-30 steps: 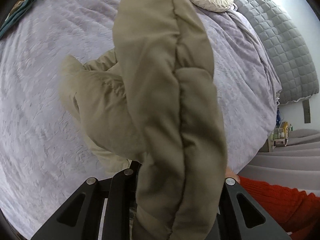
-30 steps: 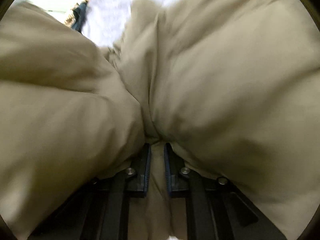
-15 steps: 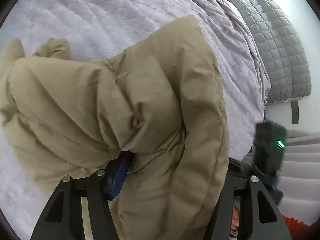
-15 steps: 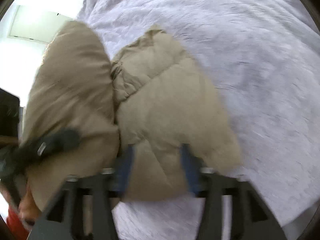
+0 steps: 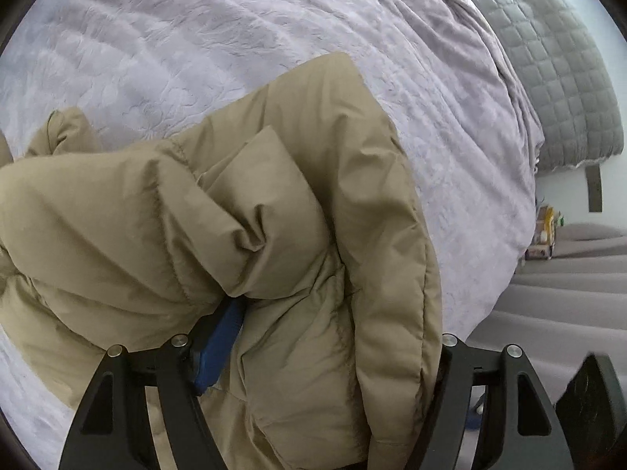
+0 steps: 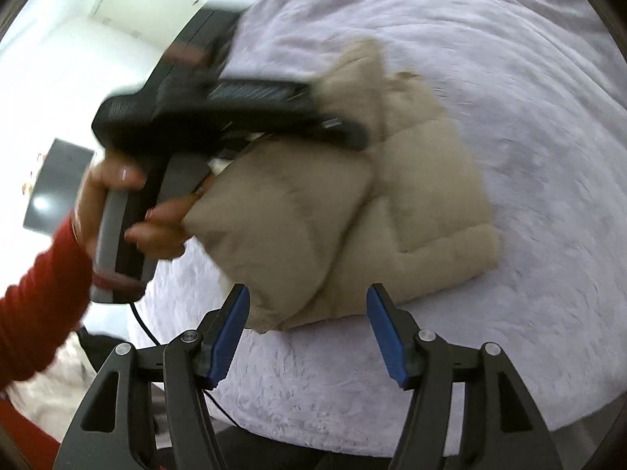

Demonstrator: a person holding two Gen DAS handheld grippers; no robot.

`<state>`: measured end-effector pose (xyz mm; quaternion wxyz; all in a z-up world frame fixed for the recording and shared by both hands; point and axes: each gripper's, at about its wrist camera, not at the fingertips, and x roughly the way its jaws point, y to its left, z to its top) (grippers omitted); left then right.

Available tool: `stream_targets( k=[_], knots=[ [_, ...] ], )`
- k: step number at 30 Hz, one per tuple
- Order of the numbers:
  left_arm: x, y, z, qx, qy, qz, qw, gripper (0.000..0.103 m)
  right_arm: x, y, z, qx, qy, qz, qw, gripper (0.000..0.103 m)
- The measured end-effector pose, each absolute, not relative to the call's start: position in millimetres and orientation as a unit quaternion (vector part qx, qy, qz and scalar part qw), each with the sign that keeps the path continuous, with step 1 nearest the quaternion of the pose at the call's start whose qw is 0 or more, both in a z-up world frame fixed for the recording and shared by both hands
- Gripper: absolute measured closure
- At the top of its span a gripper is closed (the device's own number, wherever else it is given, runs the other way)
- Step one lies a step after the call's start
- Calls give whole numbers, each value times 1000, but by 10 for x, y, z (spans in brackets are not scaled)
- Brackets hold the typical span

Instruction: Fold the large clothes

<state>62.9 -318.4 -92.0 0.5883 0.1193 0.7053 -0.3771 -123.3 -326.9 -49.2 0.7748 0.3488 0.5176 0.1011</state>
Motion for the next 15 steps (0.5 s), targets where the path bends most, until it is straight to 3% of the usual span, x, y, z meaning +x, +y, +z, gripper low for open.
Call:
stream_targets(
  k=[7,8,10,15],
  knots=[
    [706,-3193,-762,104,701,-384,591,30,-1010,-2938,-445,236,525,16,817,38],
    [716,-3194,-712,98,698,-388,594,30,-985,-2949,-485,238,529,-1,814,38],
    [770,-3132,-509,82,673,-395,620,30,-975,-3077,-601,282,531,-17,799,51],
    [911,-2677,-125,83,583,-345,731,30,-1099,-3534,-920,367,540,-73,754,52]
  ],
)
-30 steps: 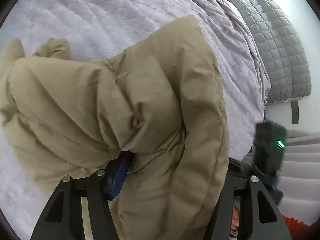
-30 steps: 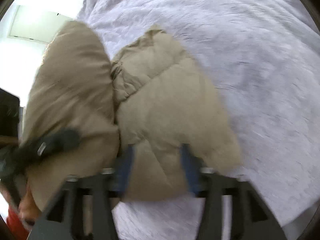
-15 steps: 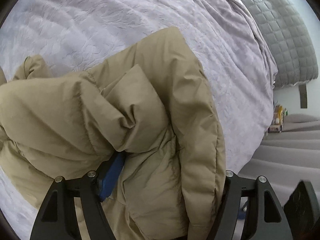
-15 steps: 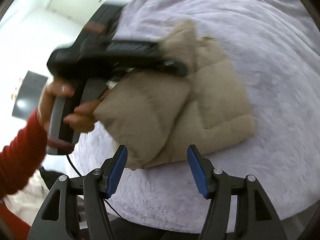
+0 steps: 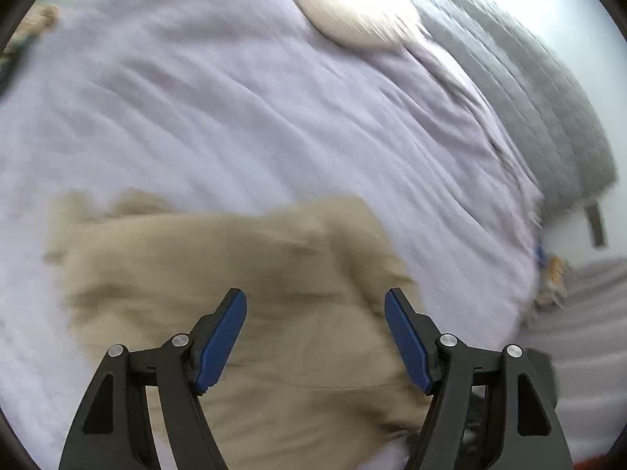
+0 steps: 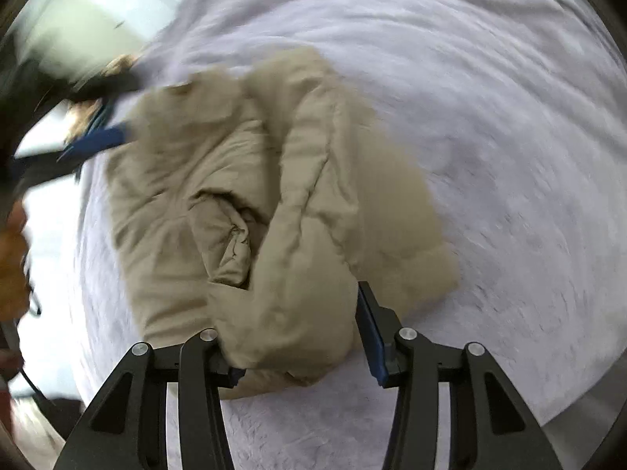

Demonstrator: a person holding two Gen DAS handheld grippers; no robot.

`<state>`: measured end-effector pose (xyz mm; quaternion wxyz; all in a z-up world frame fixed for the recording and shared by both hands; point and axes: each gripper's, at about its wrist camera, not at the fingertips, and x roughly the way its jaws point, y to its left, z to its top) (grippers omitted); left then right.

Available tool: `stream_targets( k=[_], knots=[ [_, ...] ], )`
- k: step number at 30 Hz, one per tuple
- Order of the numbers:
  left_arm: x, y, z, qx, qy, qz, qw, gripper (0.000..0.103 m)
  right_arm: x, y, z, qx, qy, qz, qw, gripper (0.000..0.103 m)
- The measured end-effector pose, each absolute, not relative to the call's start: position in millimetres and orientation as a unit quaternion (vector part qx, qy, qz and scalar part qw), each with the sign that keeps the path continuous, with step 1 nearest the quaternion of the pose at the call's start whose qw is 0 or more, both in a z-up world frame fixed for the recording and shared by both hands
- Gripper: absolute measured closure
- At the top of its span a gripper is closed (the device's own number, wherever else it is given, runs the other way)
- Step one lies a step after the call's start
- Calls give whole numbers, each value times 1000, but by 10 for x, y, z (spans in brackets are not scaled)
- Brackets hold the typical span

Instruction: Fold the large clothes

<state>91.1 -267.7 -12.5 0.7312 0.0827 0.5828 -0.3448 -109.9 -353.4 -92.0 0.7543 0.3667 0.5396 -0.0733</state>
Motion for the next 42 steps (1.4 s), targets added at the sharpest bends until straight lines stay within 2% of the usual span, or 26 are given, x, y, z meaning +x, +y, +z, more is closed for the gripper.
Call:
stream_targets(
  k=[3,7,16,20,24,27,35,42],
  knots=[
    [1028,-2368,-201,122,542,-269,787,30,-1215,-3717,-1060,401,539,-89,735,52],
    [1186,-2208,-610,119,559,-221,790,30,-1327,-3903,-1319,440,542,-107,708,52],
    [1045,-2979,-1076,169,535,-239,792,30,-1443,-4231,-1816,456,562,-140,675,52],
    [1009,-3051,-1089,173,539,-229,792,30,-1558,-4413,-1580,451,550,-149,687,52],
    [1012,-3011,-1103,176,544,-227,789,29,-1591,-4497,-1090,419,492,-123,753,52],
    [1005,-3006,-1104,178,544,-224,789,29,-1426,-4411,-932,401,489,-67,772,52],
    [1001,-2861,-928,172,561,-198,785,29,-1101,-3977,-1279,341,571,-23,747,52],
    [910,-2331,-567,128,562,-182,797,29,-1058,-4021,-1391,346,584,-15,734,50]
  ],
)
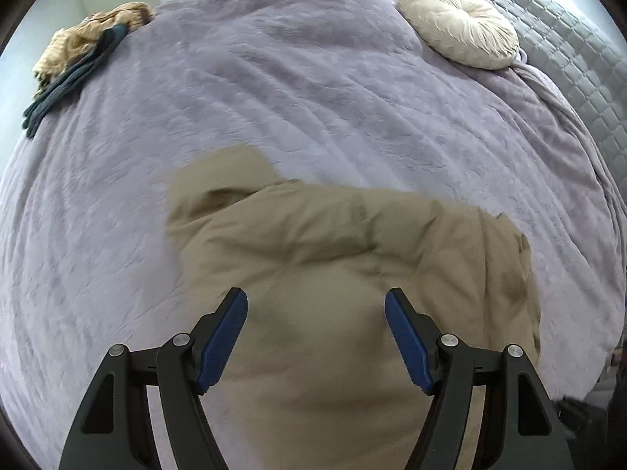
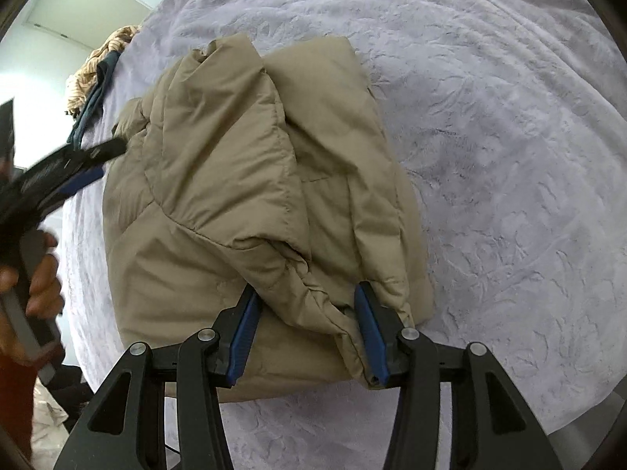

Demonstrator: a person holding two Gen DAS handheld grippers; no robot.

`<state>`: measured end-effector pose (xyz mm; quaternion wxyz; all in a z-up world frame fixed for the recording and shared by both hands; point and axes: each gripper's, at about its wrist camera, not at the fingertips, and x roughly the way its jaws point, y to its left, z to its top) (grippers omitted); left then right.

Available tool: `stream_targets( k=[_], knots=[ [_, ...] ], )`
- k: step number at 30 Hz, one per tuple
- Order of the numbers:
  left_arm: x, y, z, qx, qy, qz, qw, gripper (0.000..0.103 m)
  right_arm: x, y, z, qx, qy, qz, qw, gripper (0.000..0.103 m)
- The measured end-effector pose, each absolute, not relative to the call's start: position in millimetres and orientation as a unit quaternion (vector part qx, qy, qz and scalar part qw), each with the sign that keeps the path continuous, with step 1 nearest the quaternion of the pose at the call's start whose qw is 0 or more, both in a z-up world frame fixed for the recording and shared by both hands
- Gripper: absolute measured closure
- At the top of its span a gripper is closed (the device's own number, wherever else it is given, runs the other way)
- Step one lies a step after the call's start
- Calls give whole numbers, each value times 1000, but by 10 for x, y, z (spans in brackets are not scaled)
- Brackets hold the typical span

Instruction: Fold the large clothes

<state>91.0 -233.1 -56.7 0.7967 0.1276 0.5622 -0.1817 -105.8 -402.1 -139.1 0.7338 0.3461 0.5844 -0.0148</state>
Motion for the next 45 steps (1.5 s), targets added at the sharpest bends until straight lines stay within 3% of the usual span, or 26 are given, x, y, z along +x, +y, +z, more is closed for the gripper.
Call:
stream_targets(
  k=[10,11,12,13,20,24,32,45],
  knots=[
    [638,-1826,-499,113,587,-147,788,29,-915,-4068,-1366,354,589,-11,726,46],
    [608,-1792,-512,109,588,-149,787,24,-909,-4078,-1351,353,588,-10,728,45],
    [583,-1763,-522,103,590,-150,787,3,-907,-4083,-1340,352,587,-10,729,44],
    [561,-1740,-525,98,588,-149,789,0,-898,-4090,-1331,351,586,-9,730,44],
    [480,-1624,-650,90,608,-139,776,0,-856,-4120,-1276,344,588,-3,732,43],
    [452,-1497,-686,74,615,-134,774,0,-838,-4186,-1154,333,571,-1,750,29],
    [485,-1302,-822,23,634,-145,759,0,-641,-4497,-1219,334,569,26,751,17],
    [563,-1047,-1097,-85,660,-185,724,0,-342,-4915,-1824,418,587,76,689,17]
  ],
)
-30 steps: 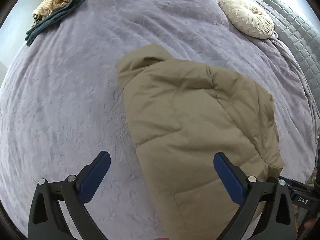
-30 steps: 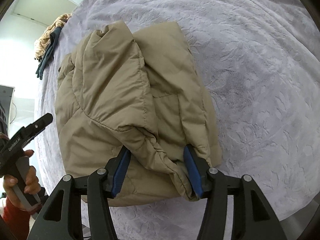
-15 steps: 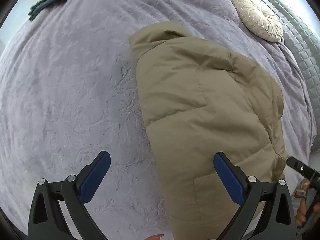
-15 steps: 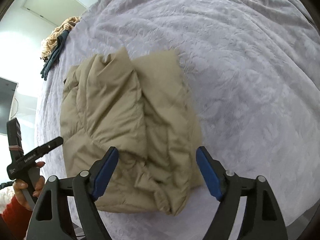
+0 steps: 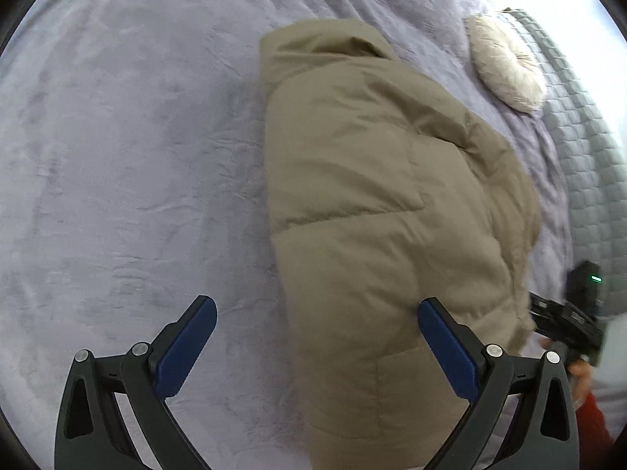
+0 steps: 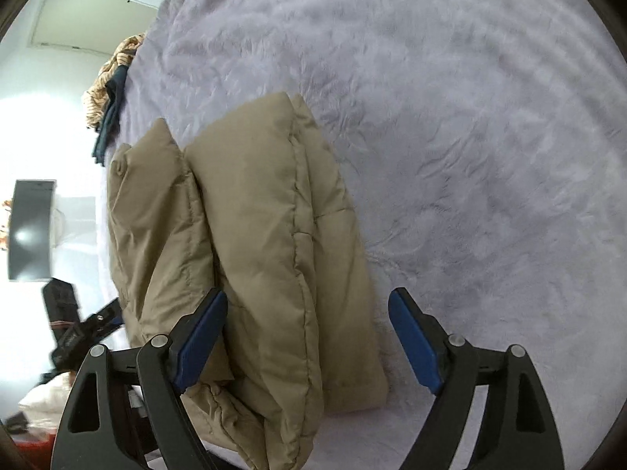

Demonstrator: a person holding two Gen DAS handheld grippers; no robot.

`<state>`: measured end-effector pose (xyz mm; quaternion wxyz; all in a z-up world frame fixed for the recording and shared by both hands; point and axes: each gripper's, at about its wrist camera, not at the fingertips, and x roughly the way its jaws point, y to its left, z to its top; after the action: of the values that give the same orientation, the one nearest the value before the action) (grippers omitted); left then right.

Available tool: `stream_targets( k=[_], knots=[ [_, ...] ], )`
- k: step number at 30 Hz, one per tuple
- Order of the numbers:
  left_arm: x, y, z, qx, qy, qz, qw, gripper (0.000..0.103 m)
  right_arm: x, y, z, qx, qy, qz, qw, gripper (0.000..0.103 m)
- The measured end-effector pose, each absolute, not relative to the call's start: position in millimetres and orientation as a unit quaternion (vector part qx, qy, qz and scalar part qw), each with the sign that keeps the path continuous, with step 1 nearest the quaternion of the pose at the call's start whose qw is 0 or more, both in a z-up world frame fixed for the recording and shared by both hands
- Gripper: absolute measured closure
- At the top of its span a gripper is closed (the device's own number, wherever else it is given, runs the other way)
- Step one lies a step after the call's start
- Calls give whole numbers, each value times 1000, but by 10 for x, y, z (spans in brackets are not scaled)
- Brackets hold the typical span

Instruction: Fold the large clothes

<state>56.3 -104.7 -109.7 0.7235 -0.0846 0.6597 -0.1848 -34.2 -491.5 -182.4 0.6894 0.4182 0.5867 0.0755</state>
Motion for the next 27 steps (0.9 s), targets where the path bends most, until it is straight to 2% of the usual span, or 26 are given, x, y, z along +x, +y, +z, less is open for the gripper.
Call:
stream_targets(
  k=[6,17,27],
  knots=[
    [647,-1012,-1378,-177,676,-257,668,0,-167,-4928,-2123,458,586,121,657,17],
    [842,-1226,-1707,-199,673,-309,642,0,312,-4789,-2574,498,583,197,611,16],
    [984,-1535,-1900,-215,687,-308,622,0,603,-4546,-2745,534,570,221,585,16]
  ],
)
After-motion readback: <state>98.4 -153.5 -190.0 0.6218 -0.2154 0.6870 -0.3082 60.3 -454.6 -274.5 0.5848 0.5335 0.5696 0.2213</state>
